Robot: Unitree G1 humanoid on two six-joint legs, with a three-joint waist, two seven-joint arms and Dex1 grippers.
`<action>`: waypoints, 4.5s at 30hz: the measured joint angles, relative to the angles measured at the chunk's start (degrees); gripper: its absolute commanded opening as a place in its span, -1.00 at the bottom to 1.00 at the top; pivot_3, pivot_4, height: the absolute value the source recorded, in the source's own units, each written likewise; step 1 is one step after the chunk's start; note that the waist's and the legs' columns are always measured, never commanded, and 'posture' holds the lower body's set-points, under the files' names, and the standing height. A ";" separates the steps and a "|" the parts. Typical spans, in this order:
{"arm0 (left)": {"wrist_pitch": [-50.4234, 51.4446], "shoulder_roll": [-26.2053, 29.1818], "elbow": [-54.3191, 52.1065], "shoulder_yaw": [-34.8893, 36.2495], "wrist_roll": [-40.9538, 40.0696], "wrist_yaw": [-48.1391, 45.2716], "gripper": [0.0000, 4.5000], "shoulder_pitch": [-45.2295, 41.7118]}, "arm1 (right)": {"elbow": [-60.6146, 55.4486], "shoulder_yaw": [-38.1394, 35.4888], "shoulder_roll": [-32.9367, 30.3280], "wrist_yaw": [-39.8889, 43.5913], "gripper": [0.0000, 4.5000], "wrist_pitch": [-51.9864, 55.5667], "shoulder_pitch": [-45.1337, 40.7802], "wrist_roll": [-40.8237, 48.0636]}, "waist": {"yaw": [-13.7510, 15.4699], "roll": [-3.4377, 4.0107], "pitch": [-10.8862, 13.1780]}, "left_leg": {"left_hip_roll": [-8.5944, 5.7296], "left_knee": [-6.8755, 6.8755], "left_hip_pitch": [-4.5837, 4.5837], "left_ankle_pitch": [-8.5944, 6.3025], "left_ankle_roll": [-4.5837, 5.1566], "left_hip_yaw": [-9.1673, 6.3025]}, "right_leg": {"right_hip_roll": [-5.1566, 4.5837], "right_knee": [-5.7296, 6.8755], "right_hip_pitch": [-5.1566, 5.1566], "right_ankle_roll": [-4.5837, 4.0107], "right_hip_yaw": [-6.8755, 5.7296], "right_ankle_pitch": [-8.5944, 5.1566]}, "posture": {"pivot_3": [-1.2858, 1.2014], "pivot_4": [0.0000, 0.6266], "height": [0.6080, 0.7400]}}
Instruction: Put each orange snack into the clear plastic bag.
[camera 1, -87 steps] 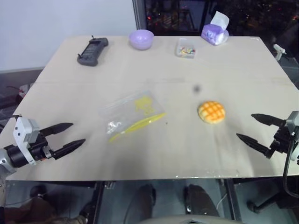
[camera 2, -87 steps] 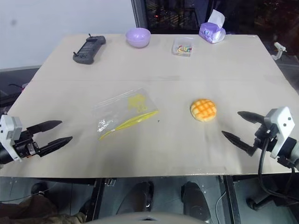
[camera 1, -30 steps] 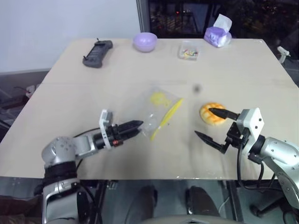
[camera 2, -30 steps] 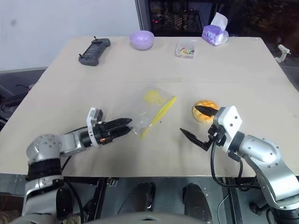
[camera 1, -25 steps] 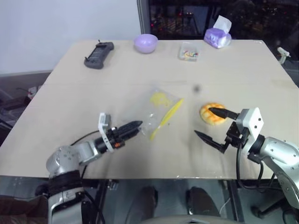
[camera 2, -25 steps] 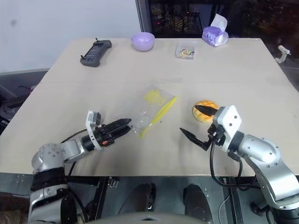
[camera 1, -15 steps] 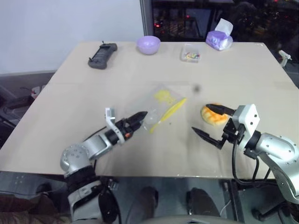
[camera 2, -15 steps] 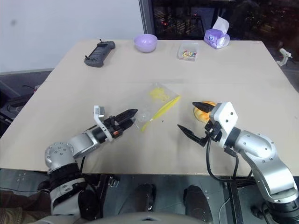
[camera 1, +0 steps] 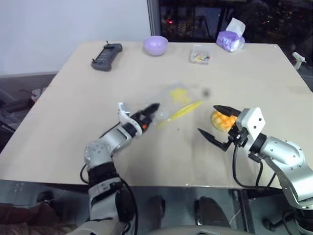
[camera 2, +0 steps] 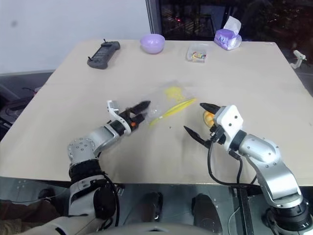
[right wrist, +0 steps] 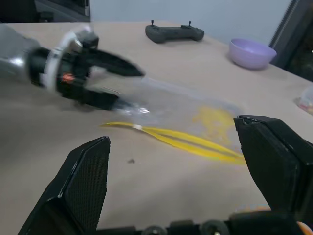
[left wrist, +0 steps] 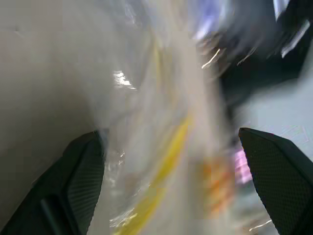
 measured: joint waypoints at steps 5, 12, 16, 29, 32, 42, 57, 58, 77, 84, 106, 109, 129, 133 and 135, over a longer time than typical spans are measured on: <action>-2.39 3.60 1.85 -7.13 4.61 -2.08 0.98 -2.63 | -0.04 -0.02 0.00 -0.12 1.00 -0.01 0.31 -0.87 | -0.13 -0.12 0.08 | -0.07 -0.11 -0.01 0.00 0.00 -0.01 | -0.03 -0.04 -0.01 0.00 0.01 0.00 | 0.03 -0.52 0.67; -1.32 3.80 11.07 -6.25 5.68 -0.58 0.15 -8.77 | -0.06 0.92 0.78 -1.22 1.00 -0.02 0.32 -2.79 | -0.23 -0.24 0.20 | -0.08 -0.17 -0.03 0.00 0.00 -0.03 | -0.03 -0.11 -0.04 0.04 0.01 -0.02 | 0.03 -0.52 0.67; 1.60 4.50 15.19 -3.15 3.96 0.67 -0.65 -11.07 | 0.70 1.99 0.96 -1.63 1.00 -0.80 -0.46 -5.11 | -0.45 -0.47 0.43 | -0.07 -0.40 -0.03 0.01 -0.03 -0.03 | -0.03 -0.22 -0.10 0.01 0.01 0.00 | 0.03 -0.52 0.67; 13.30 5.48 14.18 10.77 -12.65 17.52 -0.98 -17.80 | 23.48 15.03 5.55 -8.65 1.00 -14.77 -16.69 -26.83 | -0.42 -0.82 0.76 | -0.06 -0.51 -0.11 0.20 -0.37 -0.02 | -0.08 -0.45 -0.16 0.00 -0.01 0.00 | 0.03 -0.52 0.67; 15.52 5.84 12.27 12.23 -19.31 23.65 -0.98 -18.92 | 33.96 19.02 8.67 -12.90 1.00 -19.05 -22.04 -33.31 | -0.43 -0.86 0.79 | -0.03 -0.51 -0.12 0.22 -0.40 -0.03 | -0.07 -0.45 -0.18 -0.01 0.00 0.01 | 0.03 -0.52 0.67; 11.51 8.95 4.81 5.24 -46.00 42.55 -1.00 -13.25 | 68.88 23.60 18.09 -31.57 0.63 -30.72 -37.04 -44.88 | -0.49 -0.87 0.79 | -0.03 -0.51 -0.14 0.23 -0.43 0.08 | -0.08 -0.43 -0.25 -0.04 0.11 0.03 | 0.03 -0.52 0.67; 1.98 15.36 1.50 -5.08 -52.79 43.62 -0.89 -8.77 | 72.50 21.18 18.39 -30.08 -0.99 -34.99 -37.97 -42.61 | -0.79 -0.86 0.79 | -0.05 -0.50 -0.14 0.23 -0.43 0.08 | -0.06 -0.40 -0.25 -0.04 0.12 0.03 | 0.03 -0.52 0.67; 1.41 16.79 1.27 -6.06 -51.67 42.32 -0.74 -8.42 | 72.53 20.87 18.39 -29.71 -1.00 -34.83 -38.62 -42.04 | -0.91 -0.86 0.79 | -0.05 -0.50 -0.14 0.23 -0.43 0.08 | -0.06 -0.40 -0.25 -0.04 0.13 0.03 | 0.03 -0.52 0.67; -23.63 40.60 -32.39 -35.23 12.16 -1.24 0.20 0.79 | 85.25 17.80 16.58 -23.49 -1.00 -33.59 -52.99 -41.13 | -1.70 -0.78 0.88 | -0.06 -0.58 -1.02 0.28 -0.49 0.32 | -0.09 -0.30 -1.30 -0.07 0.32 0.04 | 0.03 -0.52 0.67; -27.30 37.99 -40.20 -46.01 29.15 -5.35 0.20 1.82 | 84.19 17.78 18.01 -20.51 -1.00 -30.72 -54.17 -40.93 | -2.02 -0.73 0.91 | 0.01 -0.62 -1.03 0.28 -0.47 0.56 | 0.01 0.06 -1.61 -0.07 0.57 0.04 | 0.03 -0.52 0.67; -23.36 23.78 -34.44 -50.03 51.59 -5.76 -0.98 1.13 | 71.13 17.59 17.54 -15.21 -1.00 -23.08 -52.40 -39.68 | -2.00 -0.69 0.94 | 0.01 -0.50 -1.01 0.28 -0.46 0.61 | 0.02 0.21 -1.63 -0.07 0.65 0.04 | 0.03 -0.52 0.67; -23.37 23.79 -34.44 -49.11 52.09 -6.93 -0.98 1.13 | 71.02 17.63 17.55 -15.13 -1.00 -23.09 -51.74 -39.69 | -2.00 -0.68 0.94 | 0.01 -0.49 -1.01 0.28 -0.46 0.63 | 0.01 0.20 -1.63 -0.07 0.66 0.04 | 0.03 -0.52 0.67; -47.72 31.95 -22.46 -46.98 60.98 -18.38 -1.00 5.52 | 41.77 11.61 12.44 0.56 0.26 -10.13 -36.08 -27.28 | -1.98 -0.69 0.94 | 0.03 -0.38 -1.00 0.27 -0.43 0.62 | 0.03 0.34 -1.63 -0.07 0.65 0.04 | 0.03 -0.52 0.67; -50.08 31.89 -22.20 -46.34 61.96 -19.64 -1.00 5.56 | 37.67 12.33 15.88 1.05 0.26 -7.08 -36.89 -25.89 | -1.97 -0.68 0.94 | 0.03 -0.26 -0.99 0.23 -0.37 0.62 | 0.03 0.49 -1.63 -0.07 0.65 0.04 | 0.03 -0.52 0.67; -50.56 31.74 -22.14 -46.32 62.41 -19.82 -1.00 5.57 | 37.61 13.47 16.67 0.80 0.26 -7.07 -37.45 -26.28 | -1.92 -0.68 0.94 | 0.01 -0.16 -0.99 0.23 -0.36 0.62 | 0.03 0.60 -1.63 -0.07 0.65 0.04 | 0.03 -0.52 0.67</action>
